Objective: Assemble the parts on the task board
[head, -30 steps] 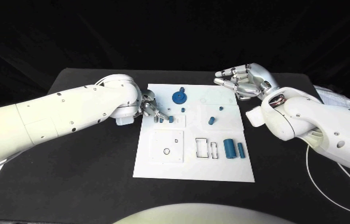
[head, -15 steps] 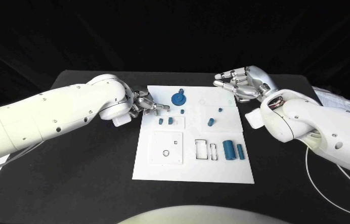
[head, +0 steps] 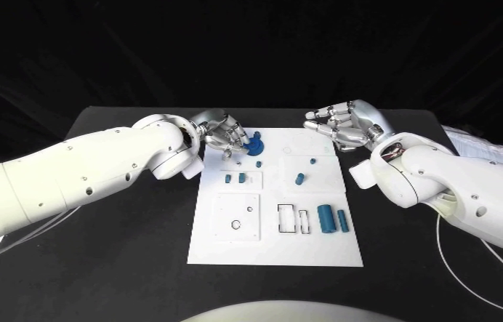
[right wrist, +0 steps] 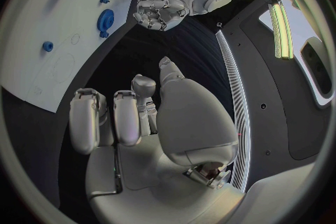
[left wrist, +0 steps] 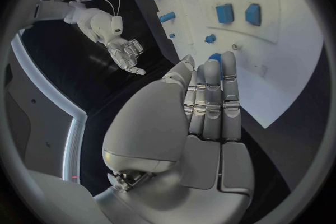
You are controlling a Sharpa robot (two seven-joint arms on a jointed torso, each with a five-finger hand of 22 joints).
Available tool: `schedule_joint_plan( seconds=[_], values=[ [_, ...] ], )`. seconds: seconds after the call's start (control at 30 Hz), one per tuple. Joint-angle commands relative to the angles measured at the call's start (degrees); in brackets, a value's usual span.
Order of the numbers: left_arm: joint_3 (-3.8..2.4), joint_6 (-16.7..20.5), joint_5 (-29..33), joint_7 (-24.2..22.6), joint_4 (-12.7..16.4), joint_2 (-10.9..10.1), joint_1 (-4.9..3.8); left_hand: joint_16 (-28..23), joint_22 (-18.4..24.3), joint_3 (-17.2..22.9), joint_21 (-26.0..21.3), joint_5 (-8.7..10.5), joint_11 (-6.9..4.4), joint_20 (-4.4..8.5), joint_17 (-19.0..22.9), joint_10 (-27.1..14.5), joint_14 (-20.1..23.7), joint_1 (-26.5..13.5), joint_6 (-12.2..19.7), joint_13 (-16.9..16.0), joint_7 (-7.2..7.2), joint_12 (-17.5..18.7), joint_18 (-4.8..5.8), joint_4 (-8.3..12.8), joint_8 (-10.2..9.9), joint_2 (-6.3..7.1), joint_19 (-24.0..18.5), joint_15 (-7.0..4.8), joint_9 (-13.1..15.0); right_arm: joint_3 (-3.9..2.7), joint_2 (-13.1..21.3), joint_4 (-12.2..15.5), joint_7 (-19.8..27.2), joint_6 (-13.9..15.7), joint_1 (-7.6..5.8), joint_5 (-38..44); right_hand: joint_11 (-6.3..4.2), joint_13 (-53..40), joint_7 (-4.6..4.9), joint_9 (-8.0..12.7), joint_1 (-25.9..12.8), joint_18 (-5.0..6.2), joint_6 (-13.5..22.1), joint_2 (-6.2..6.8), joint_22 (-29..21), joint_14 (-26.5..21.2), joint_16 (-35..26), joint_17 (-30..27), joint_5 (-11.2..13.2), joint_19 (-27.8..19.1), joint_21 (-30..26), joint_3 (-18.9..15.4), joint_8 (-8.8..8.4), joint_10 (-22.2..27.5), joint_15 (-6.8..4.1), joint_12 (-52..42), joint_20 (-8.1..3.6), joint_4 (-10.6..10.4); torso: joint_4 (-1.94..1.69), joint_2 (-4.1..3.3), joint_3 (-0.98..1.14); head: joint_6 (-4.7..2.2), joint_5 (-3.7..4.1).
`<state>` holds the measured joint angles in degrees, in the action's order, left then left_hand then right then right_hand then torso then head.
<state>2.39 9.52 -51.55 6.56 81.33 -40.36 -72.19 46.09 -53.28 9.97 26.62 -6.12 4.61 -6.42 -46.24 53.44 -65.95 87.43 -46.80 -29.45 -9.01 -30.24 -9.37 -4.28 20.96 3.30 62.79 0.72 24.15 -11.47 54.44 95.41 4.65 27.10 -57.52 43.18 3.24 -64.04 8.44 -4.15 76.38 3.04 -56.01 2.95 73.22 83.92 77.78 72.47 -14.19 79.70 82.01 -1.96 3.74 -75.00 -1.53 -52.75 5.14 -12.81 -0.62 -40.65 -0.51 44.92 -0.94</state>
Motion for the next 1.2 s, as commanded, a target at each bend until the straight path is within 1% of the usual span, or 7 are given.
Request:
schedule_joint_plan(
  seconds=[0.03,0.2,0.27,0.37,0.5,0.57,1.2],
  values=[
    [0.16,3.8,-12.6,-8.8,-0.5,1.0,0.35,-0.7,0.2,1.3,-0.4,-0.23,0.35,0.08,0.9,-0.8,-0.3,0.3,0.3,3.0,0.12,2.9,-1.14,0.0,-1.7,1.27,0.5,0.03,-1.9,0.0,-0.1,0.0,0.5,-0.8,0.1,0.1,-0.06,0.0,-0.18,-0.1,0.1,0.85,0.2,-0.61,0.0,2.5,-0.2,0.0,-0.4,-0.5,-0.3,-0.3,0.2,0.5,0.43,0.1,0.04,0.2,0.04,-0.03,-0.1,-0.22,0.2],
    [0.35,3.2,-22.7,-8.3,-1.6,3.1,0.94,-0.9,0.9,4.6,-0.3,-0.05,0.53,0.19,3.1,1.3,-4.0,-0.9,-2.1,11.7,0.91,9.5,-1.25,-0.7,-5.8,4.66,3.4,0.02,-7.1,0.0,-0.2,0.1,0.5,-0.9,0.17,0.1,-0.07,0.0,-0.19,-0.1,0.2,0.85,0.2,-0.67,-0.1,2.5,-0.3,0.0,-0.4,-0.5,-0.3,-0.3,0.2,0.5,0.42,0.1,0.04,0.2,-0.03,-0.04,-0.03,-0.23,0.57],
    [0.38,2.5,-25.2,-7.5,-2.1,3.8,1.05,2.6,0.9,5.0,0.0,0.02,0.68,0.08,0.2,1.3,-6.4,-1.4,-2.8,12.9,1.05,10.4,-1.11,-0.9,-6.4,5.04,4.4,-0.16,-7.8,0.0,-0.2,0.2,0.5,-0.9,0.19,0.1,-0.07,0.0,-0.19,-0.1,0.2,0.85,0.2,-0.67,-0.1,2.5,-0.3,0.0,-0.4,-0.5,-0.3,-0.3,0.2,0.5,0.42,0.1,0.04,0.2,-0.08,-0.03,-0.07,-0.2,0.65],
    [0.4,0.8,-28.7,-5.6,-2.9,4.9,1.23,14.4,0.3,5.8,1.7,0.03,0.53,0.28,-10.2,2.2,-13.0,-2.2,-4.8,15.3,1.34,11.7,-1.1,-1.2,-7.6,5.77,7.8,-0.39,-9.4,0.0,-0.3,0.2,0.6,-0.9,0.22,0.0,-0.07,0.0,-0.19,-0.1,0.2,0.85,0.2,-0.67,-0.1,2.5,-0.3,0.0,-0.4,-0.5,-0.3,-0.3,0.2,0.5,0.42,0.1,0.04,0.2,0.05,-0.05,-0.05,-0.26,0.59],
    [0.44,-2.0,-32.3,-2.7,-4.2,6.4,1.49,26.5,-9.5,6.4,17.8,0.07,0.35,0.54,-21.5,3.5,-18.2,-3.6,-7.1,18.0,1.57,12.9,1.33,-1.8,-9.2,6.65,15.2,-0.6,-11.3,0.0,-0.4,0.3,0.6,-0.9,0.24,0.0,-0.07,0.1,-0.19,-0.1,0.2,0.9,0.2,-0.75,-0.3,2.5,-0.5,-0.3,-0.5,-0.6,-0.4,-0.3,0.19,0.5,0.42,0.2,0.03,0.2,0.07,-0.04,-0.02,-0.24,0.66],
    [0.46,-3.1,-33.4,-1.5,-4.7,7.0,1.61,29.0,-12.3,6.5,22.4,0.1,0.21,0.69,-23.8,4.2,-19.0,-4.0,-7.9,18.8,1.6,13.2,2.03,-2.0,-9.6,6.9,16.9,-0.73,-11.8,0.0,-0.4,0.3,0.6,-0.9,0.25,0.0,-0.07,0.1,-0.19,-0.1,0.2,0.9,0.2,-0.75,-0.3,2.5,-0.5,-0.3,-0.5,-0.6,-0.4,-0.3,0.19,0.5,0.42,0.2,0.03,0.2,0.05,-0.03,0.02,-0.27,0.7],
    [0.5,-6.3,-36.3,2.8,-7.5,10.2,1.93,31.6,-19.3,7.3,33.1,0.05,-0.64,1.37,-25.0,7.8,-20.2,-4.6,-11.8,21.1,2.06,13.9,3.67,-2.7,-10.6,6.76,20.4,-1.47,-13.2,0.0,-0.5,0.4,0.7,-0.9,0.27,0.0,-0.07,0.1,-0.19,-0.1,0.2,0.93,0.2,-0.78,-0.4,2.4,-0.5,-0.4,-0.5,-0.7,-0.5,-0.3,0.19,0.5,0.42,0.2,0.03,0.2,-0.03,-0.05,-0.05,-0.06,0.96]
  ],
)
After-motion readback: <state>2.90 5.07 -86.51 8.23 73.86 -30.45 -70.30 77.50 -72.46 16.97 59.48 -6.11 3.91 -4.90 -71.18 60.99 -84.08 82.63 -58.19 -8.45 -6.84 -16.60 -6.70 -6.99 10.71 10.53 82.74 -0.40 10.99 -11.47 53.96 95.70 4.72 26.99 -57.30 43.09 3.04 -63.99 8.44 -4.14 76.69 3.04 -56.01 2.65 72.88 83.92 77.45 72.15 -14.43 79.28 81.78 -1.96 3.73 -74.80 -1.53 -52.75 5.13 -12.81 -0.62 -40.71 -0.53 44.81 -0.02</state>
